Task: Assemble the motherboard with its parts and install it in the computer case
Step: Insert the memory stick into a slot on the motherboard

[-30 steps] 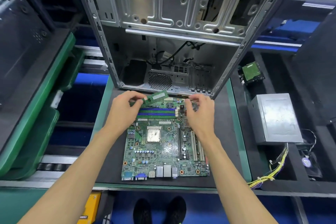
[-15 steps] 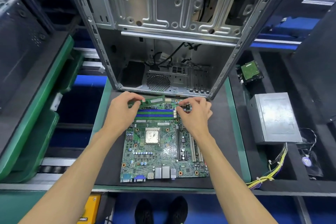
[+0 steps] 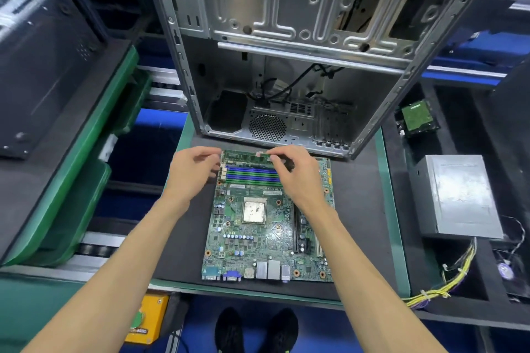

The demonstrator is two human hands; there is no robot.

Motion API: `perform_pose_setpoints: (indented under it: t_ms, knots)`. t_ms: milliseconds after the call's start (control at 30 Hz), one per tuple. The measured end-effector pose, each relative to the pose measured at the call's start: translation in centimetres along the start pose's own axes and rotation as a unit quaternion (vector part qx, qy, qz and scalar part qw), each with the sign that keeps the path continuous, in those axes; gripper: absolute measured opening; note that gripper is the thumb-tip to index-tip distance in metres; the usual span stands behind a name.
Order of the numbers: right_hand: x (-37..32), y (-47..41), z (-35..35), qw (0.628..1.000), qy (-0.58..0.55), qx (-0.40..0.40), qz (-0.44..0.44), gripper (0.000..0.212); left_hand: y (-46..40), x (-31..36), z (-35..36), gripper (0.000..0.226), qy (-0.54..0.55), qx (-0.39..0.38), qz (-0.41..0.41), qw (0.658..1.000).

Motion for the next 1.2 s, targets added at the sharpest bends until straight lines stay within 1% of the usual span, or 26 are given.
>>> perform_pose_setpoints:
  t_ms: [67, 233, 567, 933, 1100, 1200]
  knots:
    - [0.4, 0.1, 0.6, 1.0, 0.006, -0.012, 0.009, 0.015, 0.2, -1.1, 0.6, 0.015, 0.024, -0.029, -0.028, 0.999]
    - [0.4, 0.3, 0.8, 1.0, 0.008, 0.0, -0.007, 0.015, 0.3, -2.0, 1.0, 0.011, 0.062, -0.02, -0.051, 0.997]
    - [0.7, 0.8, 0.4, 0.998, 0.017, 0.042, -0.041, 0.012, -0.3, -2.2, 1.3, 0.01, 0.059, -0.026, -0.052, 0.997]
    - [0.5, 1.0, 0.3, 0.997, 0.009, 0.047, -0.055, 0.013, -0.4, -2.2, 1.3, 0.012, 0.063, -0.031, -0.057, 0.996]
    - [0.3, 1.1, -0.6, 0.993, -0.005, 0.094, -0.068, 0.013, -0.4, -2.3, 1.4, 0.011, 0.066, -0.029, -0.061, 0.996]
    - [0.1, 1.0, -0.1, 0.994, 0.017, 0.068, -0.079, 0.012, -0.4, -2.3, 1.4, 0.011, 0.065, -0.028, -0.061, 0.996]
Point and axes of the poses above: each hand's wrist, its own y-axis away from the middle knuckle, its own z-axis out of the palm, x = y × z, the point moved 7 cm from there along -y, towards the middle knuckle, and after that the axes turned 10 degrees about -y, right-handed, at the moved point
